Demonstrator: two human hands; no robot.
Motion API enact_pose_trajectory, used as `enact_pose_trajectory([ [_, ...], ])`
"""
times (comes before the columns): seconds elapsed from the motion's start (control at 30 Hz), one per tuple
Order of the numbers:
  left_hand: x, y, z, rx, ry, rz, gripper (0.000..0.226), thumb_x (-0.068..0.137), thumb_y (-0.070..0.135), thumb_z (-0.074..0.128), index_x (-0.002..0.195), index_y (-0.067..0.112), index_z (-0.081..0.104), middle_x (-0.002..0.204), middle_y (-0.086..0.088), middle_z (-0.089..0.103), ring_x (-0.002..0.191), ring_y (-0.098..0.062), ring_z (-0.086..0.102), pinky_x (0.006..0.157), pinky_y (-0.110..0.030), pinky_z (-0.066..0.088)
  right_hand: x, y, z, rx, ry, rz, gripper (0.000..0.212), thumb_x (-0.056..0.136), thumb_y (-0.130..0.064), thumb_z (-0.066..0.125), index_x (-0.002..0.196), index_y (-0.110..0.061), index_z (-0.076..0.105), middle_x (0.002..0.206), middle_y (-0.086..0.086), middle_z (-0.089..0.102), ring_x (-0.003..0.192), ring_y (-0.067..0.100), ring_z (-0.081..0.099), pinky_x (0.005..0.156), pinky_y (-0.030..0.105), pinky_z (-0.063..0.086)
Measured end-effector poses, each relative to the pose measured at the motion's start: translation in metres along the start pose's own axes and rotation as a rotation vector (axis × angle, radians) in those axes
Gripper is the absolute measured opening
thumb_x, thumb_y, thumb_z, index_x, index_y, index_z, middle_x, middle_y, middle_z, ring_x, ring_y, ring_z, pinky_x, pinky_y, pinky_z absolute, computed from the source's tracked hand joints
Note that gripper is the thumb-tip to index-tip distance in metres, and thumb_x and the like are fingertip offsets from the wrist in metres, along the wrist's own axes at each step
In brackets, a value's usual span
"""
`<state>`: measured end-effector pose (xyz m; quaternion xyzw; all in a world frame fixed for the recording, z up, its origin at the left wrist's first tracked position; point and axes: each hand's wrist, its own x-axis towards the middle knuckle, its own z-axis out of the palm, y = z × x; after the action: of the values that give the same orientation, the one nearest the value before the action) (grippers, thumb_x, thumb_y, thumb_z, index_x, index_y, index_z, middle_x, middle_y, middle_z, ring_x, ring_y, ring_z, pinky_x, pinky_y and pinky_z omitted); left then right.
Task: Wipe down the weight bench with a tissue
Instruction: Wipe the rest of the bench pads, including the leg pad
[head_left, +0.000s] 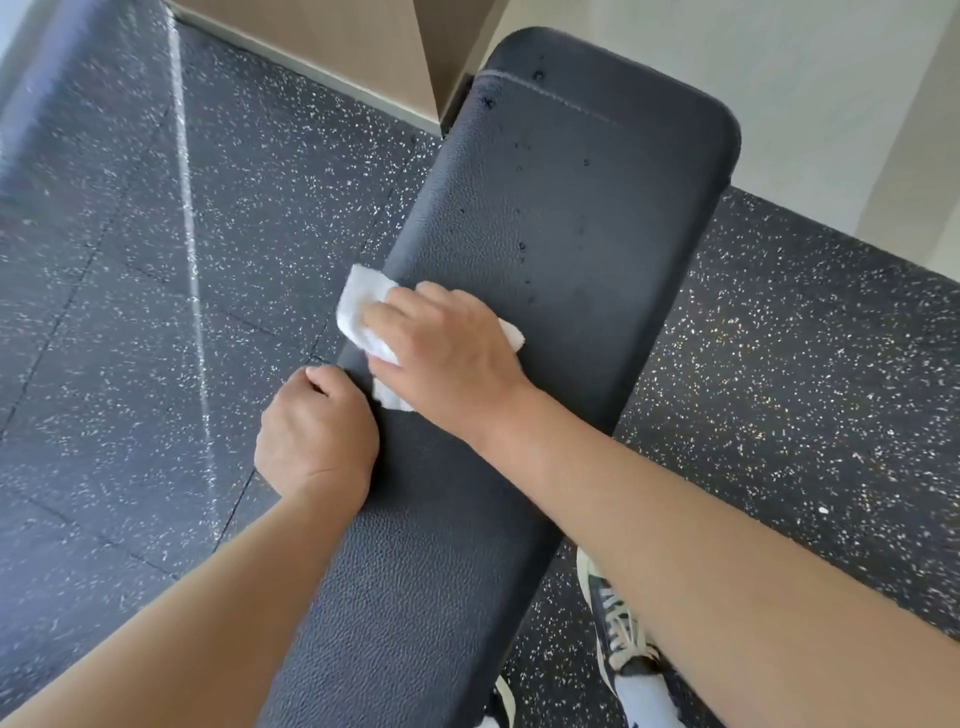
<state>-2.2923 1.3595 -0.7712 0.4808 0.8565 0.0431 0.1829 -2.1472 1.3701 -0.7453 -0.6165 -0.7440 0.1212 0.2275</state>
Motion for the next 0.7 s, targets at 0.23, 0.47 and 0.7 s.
enact_pose_trajectory([
  [0.23,0.0,-0.001,0.001,-0.035,0.017,0.004,0.041,0.095,0.04,0.019,0.079,0.022,0.053,0.093,-0.017,0.07,0.078,-0.032,0.046,0.075,-0.042,0.036,-0.101,0.137,-0.074,-0.121,0.085,-0.065,0.018,0.101,-0.025,0.057,0.101,-0.015,0.072,0.087,-0.006,0.054,0.069,0.019,0.033,0.058,0.04,0.044],
  [0.47,0.0,-0.002,0.003,-0.028,0.007,0.005,0.041,0.095,0.04,0.019,0.077,0.023,0.052,0.071,-0.003,0.048,0.075,-0.032,0.047,0.072,-0.041,0.034,-0.009,0.088,-0.042,-0.152,0.142,-0.052,0.015,0.082,-0.021,0.074,0.07,-0.014,0.066,0.062,0.004,0.052,0.057,0.028,0.051,0.048,0.035,0.04],
  [0.7,0.0,0.0,0.001,-0.003,0.002,0.001,0.043,0.093,0.041,0.018,0.075,0.021,0.051,0.072,-0.003,0.051,0.077,-0.034,0.051,0.072,-0.042,0.038,0.079,0.04,-0.005,-0.125,0.006,-0.009,0.011,0.085,-0.027,0.068,0.081,-0.017,0.067,0.08,0.001,0.066,0.074,0.028,0.059,0.058,0.034,0.027],
])
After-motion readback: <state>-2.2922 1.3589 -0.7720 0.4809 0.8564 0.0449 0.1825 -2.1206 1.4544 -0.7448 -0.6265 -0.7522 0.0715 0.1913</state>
